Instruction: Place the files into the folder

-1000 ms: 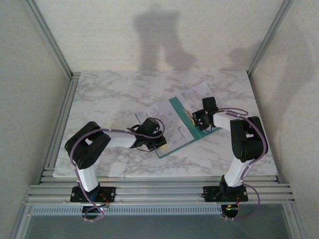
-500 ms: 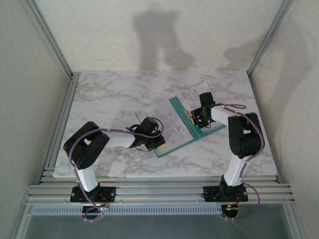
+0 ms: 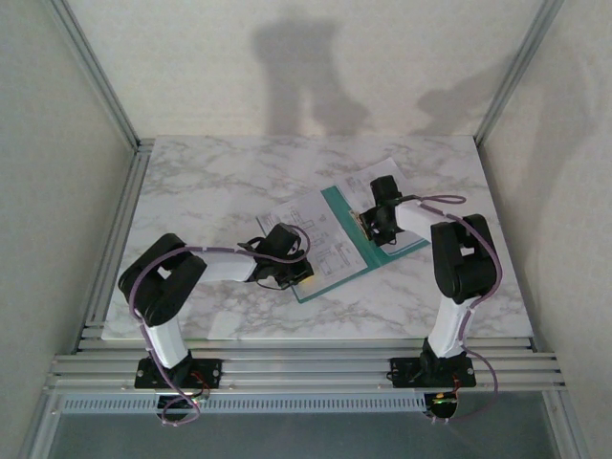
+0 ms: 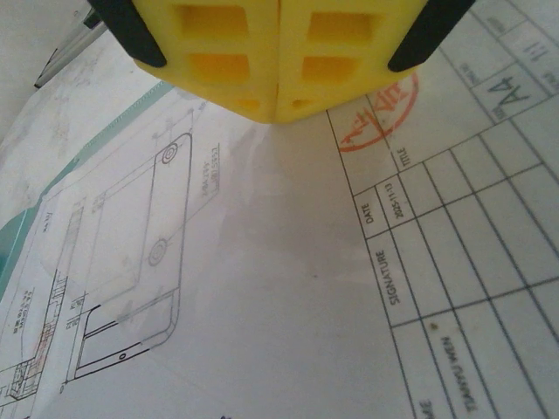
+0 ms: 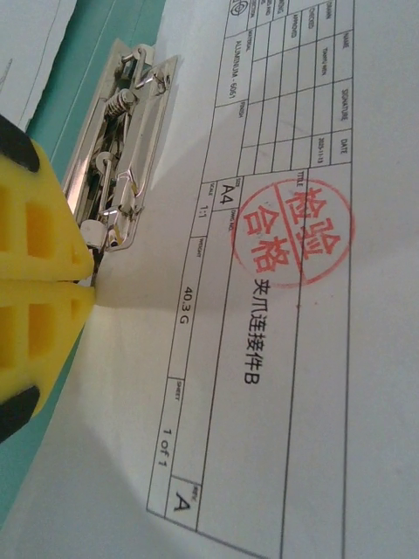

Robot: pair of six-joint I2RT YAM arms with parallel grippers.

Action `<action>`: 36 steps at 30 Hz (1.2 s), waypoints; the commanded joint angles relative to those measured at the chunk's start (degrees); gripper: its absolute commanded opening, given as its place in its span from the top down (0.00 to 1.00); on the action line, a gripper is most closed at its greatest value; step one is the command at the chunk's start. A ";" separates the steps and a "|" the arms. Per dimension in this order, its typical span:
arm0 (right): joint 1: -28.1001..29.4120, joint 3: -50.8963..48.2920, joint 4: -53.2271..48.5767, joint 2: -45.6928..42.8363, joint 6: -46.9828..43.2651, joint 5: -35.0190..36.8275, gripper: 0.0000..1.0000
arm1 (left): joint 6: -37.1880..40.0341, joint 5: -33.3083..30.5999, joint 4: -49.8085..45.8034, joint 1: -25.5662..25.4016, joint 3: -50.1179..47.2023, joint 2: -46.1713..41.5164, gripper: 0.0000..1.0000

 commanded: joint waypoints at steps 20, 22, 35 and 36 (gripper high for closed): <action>-1.85 -3.28 -1.97 1.51 -2.75 -6.96 1.00 | 0.99 -2.51 -11.08 0.56 -1.86 0.77 0.94; -2.24 -3.87 -1.33 -0.44 -3.62 -6.06 1.00 | 1.03 -2.66 -11.26 0.57 -2.16 0.61 0.94; -3.20 -3.69 -2.64 -0.63 -4.63 -5.50 1.00 | 1.66 -2.86 -11.88 1.27 -4.55 -0.86 0.95; -3.41 -4.13 -2.33 0.27 -4.63 -5.52 1.00 | 1.66 -2.88 -11.91 1.31 -4.35 -0.83 0.95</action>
